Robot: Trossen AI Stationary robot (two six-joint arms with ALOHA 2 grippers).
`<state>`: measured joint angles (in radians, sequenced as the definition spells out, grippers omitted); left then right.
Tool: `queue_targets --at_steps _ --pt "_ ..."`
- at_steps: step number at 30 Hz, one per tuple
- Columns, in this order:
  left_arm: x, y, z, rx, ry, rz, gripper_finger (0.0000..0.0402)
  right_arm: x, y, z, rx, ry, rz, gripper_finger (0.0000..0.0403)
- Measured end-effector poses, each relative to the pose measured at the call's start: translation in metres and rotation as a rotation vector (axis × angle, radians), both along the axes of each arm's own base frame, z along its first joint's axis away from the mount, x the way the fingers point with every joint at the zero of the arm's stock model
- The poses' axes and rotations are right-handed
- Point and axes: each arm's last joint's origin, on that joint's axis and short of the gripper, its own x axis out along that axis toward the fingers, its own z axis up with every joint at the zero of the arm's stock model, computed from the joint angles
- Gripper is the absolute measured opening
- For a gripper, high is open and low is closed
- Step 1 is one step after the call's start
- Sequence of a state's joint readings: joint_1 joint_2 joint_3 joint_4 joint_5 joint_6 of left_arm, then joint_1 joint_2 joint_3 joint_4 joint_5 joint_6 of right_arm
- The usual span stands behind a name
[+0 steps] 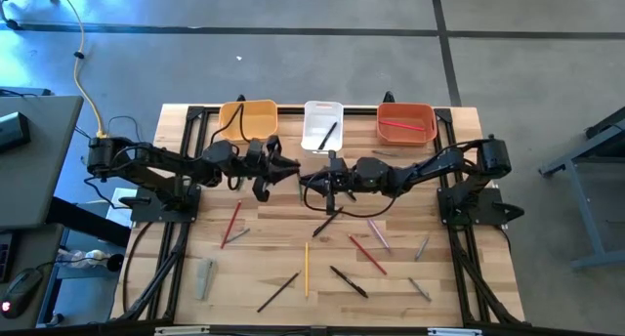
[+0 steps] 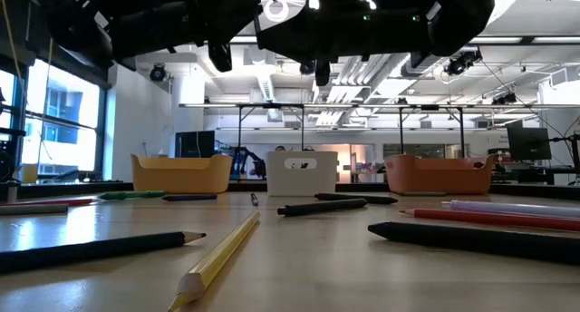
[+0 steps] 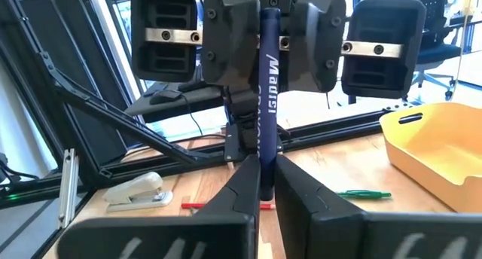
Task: Sort crayons/erasers/pens/pencils in bins
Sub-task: Put the blue crayon into the yellow bin
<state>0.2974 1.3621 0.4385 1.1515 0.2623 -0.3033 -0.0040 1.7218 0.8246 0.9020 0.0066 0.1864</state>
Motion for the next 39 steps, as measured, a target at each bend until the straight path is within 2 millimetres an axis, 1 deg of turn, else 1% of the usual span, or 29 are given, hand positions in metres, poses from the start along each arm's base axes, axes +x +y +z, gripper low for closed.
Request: queue_targets --at_steps 4,6,9,14,20,25,28,31,33,36,39 --pt "0.000 0.000 0.000 0.012 0.001 -0.015 0.0014 0.000 0.000 0.000 0.001 0.000 0.001 0.0016" --pt "0.000 -0.001 0.000 0.016 0.002 -0.018 0.0008 0.000 0.000 0.000 0.001 0.000 0.002 0.0023" --pt "0.000 -0.001 0.000 0.016 0.002 -0.019 0.0011 0.000 0.000 0.000 0.001 0.000 0.002 0.0040" --pt "-0.001 0.001 0.000 0.024 -0.003 -0.037 0.0010 0.000 0.000 0.000 -0.008 0.000 0.000 0.0082" --pt "-0.003 0.008 0.005 0.050 -0.021 -0.040 0.0009 0.000 0.000 -0.003 -0.011 0.038 0.000 0.0145" --pt "-0.008 0.017 0.014 0.092 -0.039 -0.049 0.0008 -0.001 0.000 -0.007 -0.012 0.085 -0.020 0.0188" --pt "-0.013 0.027 0.017 0.099 0.006 -0.024 0.0008 -0.004 -0.002 -0.005 -0.037 0.134 -0.024 0.0203" --pt "-0.019 0.038 0.023 0.129 0.089 0.034 0.0008 -0.012 -0.003 0.000 -0.094 0.212 -0.069 0.0202" --pt "-0.024 0.047 0.023 0.128 0.199 0.079 0.0008 -0.019 -0.005 0.004 -0.132 0.279 -0.124 0.0190" --pt "-0.030 0.063 0.030 0.115 0.372 0.170 0.0008 -0.033 -0.007 0.011 -0.179 0.380 -0.195 0.0154" --pt "-0.037 0.078 0.038 0.106 0.598 0.325 0.0008 -0.045 -0.012 0.016 -0.216 0.464 -0.243 0.0107"
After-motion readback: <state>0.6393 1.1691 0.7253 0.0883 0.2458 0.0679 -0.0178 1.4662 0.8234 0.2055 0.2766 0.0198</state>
